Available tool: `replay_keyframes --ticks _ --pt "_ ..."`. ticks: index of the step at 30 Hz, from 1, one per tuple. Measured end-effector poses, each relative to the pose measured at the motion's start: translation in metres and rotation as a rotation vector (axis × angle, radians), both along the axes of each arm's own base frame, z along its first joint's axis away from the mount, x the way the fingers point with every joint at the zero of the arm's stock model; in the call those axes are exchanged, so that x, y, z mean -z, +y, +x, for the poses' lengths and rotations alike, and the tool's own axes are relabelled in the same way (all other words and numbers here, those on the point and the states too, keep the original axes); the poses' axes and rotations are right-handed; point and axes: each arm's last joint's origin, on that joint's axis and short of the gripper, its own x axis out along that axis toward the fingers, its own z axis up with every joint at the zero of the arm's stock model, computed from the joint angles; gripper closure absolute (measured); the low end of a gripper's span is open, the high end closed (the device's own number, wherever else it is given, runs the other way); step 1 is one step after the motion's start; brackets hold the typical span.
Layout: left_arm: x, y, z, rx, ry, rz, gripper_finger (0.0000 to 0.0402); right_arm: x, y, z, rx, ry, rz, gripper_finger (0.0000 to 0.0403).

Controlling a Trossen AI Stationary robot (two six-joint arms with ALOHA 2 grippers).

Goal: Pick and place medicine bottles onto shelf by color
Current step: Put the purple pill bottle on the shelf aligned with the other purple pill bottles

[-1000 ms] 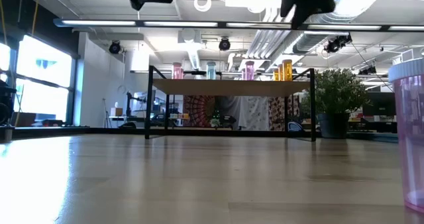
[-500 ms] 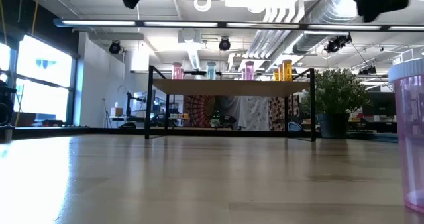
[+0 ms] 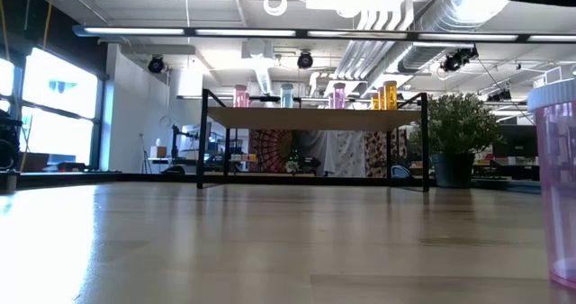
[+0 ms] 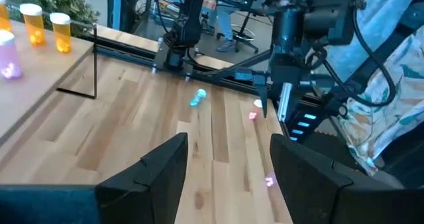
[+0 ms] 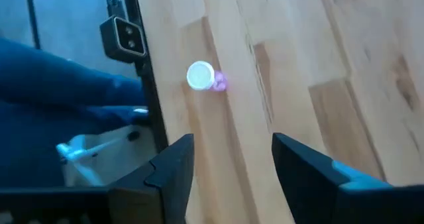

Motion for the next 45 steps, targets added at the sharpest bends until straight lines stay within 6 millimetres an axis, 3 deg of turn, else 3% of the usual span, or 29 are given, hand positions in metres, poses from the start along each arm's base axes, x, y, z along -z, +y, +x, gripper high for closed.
replay_keyframes --ticks 12,25,35,45 --pt "0.000 -0.015 0.000 -0.022 0.000 -0.029 0.0197 0.047 0.036 0.029 -0.211 -0.139 -0.140 0.0188" --pt "0.001 -0.021 -0.001 -0.022 0.005 -0.034 0.0197 0.091 0.051 0.046 -0.279 -0.140 -0.186 0.0188" --pt "0.001 -0.020 -0.001 -0.035 0.005 -0.030 0.0197 0.100 0.048 0.058 -0.241 -0.163 -0.172 0.0194" --pt "0.001 -0.020 -0.001 -0.038 0.012 -0.028 0.0197 0.100 0.047 0.058 -0.267 -0.134 -0.138 0.0269"
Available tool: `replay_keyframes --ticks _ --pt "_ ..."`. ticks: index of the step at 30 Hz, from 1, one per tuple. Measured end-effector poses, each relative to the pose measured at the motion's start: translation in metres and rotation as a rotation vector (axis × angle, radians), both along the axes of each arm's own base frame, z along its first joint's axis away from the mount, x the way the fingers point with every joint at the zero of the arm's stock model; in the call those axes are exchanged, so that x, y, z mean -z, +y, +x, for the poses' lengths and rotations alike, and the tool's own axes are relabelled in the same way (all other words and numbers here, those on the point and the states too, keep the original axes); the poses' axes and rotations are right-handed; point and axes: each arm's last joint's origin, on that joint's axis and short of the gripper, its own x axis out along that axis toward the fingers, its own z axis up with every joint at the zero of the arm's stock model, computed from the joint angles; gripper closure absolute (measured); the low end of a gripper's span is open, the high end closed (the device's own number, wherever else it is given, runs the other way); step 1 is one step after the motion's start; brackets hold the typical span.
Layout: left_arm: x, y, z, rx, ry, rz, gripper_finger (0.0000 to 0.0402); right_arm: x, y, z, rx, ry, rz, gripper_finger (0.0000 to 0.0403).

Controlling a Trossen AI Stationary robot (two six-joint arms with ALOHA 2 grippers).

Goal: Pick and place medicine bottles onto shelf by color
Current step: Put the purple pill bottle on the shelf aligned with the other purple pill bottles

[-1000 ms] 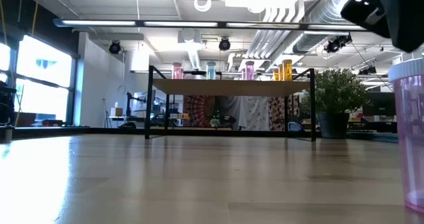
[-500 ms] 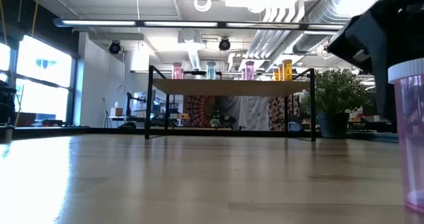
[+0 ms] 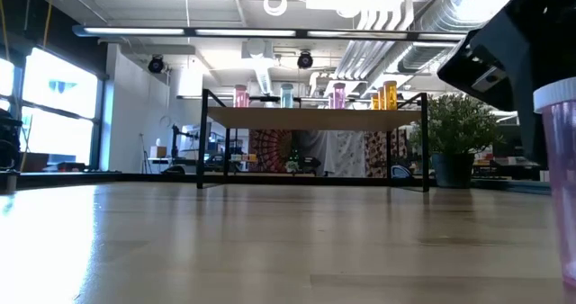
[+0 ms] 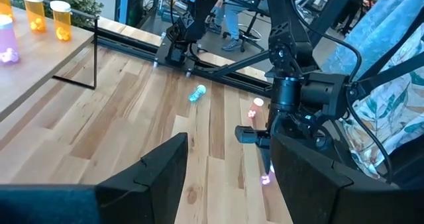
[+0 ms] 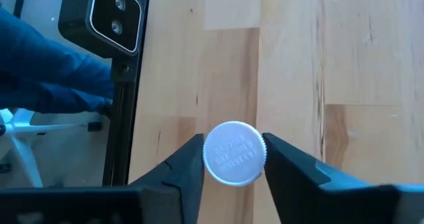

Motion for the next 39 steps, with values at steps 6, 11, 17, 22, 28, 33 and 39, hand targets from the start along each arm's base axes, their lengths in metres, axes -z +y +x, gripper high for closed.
replay_keyframes --ticks 6,11,17,22,28,33,39 --pt "0.000 0.000 0.000 -0.006 0.000 0.002 0.0197 0.000 0.000 0.000 0.002 0.000 0.002 0.0309" --pt "0.000 0.001 0.000 -0.025 -0.001 0.008 0.0197 -0.001 -0.004 0.002 0.019 0.006 0.008 0.0305" --pt "0.000 0.002 0.000 -0.034 -0.001 0.017 0.0197 -0.016 -0.020 0.008 0.063 -0.012 0.024 0.0300" --pt "-0.003 0.008 -0.003 -0.059 -0.014 0.025 0.0197 -0.040 -0.040 0.010 0.099 -0.051 0.021 0.0304" --pt "-0.010 0.017 -0.012 -0.098 -0.051 0.041 0.0197 -0.072 -0.077 0.010 0.187 -0.095 -0.007 0.0301" --pt "-0.013 0.024 -0.017 -0.127 -0.069 0.071 0.0197 -0.101 -0.115 0.008 0.274 -0.153 -0.007 0.0300" --pt "-0.014 0.033 -0.019 -0.167 -0.064 0.112 0.0197 -0.136 -0.173 -0.003 0.405 -0.210 -0.021 0.0300"
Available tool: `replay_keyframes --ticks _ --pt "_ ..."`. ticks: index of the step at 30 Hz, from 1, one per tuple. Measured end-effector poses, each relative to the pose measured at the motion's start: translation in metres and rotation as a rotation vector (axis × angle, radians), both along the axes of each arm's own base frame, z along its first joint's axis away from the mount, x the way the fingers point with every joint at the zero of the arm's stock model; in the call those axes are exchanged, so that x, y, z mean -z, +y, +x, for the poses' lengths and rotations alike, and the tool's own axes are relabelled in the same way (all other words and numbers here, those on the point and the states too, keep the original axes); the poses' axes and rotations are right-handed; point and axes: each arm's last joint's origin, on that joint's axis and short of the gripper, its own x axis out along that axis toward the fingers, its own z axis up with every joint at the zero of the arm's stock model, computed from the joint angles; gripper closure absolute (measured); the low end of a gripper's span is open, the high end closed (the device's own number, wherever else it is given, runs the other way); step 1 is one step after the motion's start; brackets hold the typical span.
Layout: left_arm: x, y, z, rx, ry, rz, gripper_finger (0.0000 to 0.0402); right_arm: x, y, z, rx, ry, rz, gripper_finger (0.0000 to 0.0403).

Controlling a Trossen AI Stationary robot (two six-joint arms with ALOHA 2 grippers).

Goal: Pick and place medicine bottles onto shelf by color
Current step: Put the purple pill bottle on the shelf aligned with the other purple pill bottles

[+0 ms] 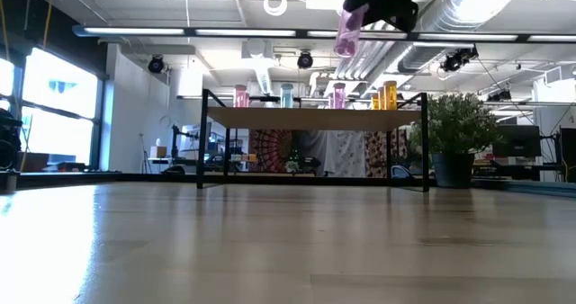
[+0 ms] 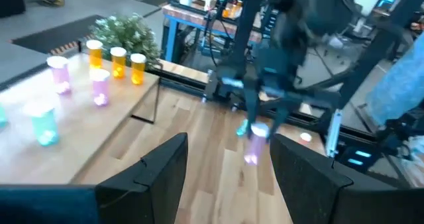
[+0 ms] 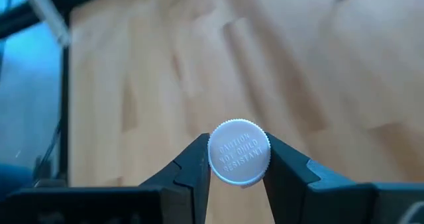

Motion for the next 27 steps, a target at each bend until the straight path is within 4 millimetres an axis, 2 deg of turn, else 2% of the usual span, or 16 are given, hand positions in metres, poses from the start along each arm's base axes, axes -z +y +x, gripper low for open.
replay_keyframes --ticks 9,17,23,27 --pt "0.000 0.018 -0.002 -0.104 -0.003 0.009 0.0197 -0.038 -0.076 -0.029 0.186 -0.103 -0.062 0.0300" --pt "0.000 0.030 -0.005 -0.182 -0.002 0.012 0.0197 -0.068 -0.121 -0.039 0.260 -0.146 -0.181 0.0300" --pt "0.000 0.037 -0.007 -0.221 -0.001 0.012 0.0197 -0.070 -0.147 -0.051 0.274 -0.055 -0.219 0.0300" --pt "0.000 0.040 -0.008 -0.234 0.000 0.012 0.0197 -0.067 -0.158 -0.051 0.225 -0.045 -0.193 0.0300"
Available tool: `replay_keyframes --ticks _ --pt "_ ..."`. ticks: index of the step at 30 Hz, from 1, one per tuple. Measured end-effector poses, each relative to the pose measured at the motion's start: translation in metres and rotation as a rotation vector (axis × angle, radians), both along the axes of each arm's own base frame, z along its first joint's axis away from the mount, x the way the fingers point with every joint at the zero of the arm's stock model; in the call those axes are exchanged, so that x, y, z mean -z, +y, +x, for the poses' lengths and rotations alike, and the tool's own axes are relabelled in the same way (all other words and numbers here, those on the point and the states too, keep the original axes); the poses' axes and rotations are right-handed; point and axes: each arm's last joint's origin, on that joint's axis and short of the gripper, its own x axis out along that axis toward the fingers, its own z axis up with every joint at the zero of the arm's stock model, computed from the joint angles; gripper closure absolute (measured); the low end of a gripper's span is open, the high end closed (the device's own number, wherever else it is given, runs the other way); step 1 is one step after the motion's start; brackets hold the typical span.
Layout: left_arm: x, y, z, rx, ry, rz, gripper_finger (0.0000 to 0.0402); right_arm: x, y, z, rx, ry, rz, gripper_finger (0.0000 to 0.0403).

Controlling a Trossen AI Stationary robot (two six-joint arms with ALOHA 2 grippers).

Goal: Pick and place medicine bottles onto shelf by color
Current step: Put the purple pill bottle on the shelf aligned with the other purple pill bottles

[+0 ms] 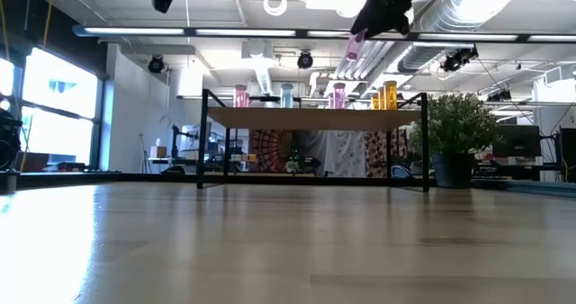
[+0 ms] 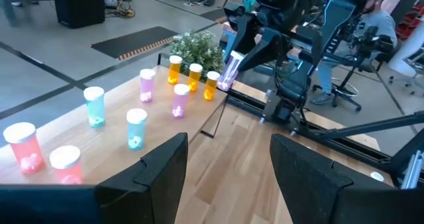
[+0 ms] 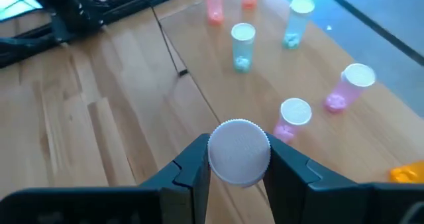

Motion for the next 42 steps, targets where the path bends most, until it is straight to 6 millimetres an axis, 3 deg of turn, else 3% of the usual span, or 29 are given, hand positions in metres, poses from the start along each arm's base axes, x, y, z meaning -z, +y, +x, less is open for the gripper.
replay_keyframes --ticks 18,42 --pt "0.000 0.002 -0.001 -0.012 0.003 -0.001 0.0197 0.051 -0.032 0.037 -0.086 0.217 -0.035 0.0300" --pt "0.001 0.002 -0.001 -0.020 0.008 0.000 0.0197 0.060 -0.057 0.038 -0.042 0.224 -0.064 0.0300"
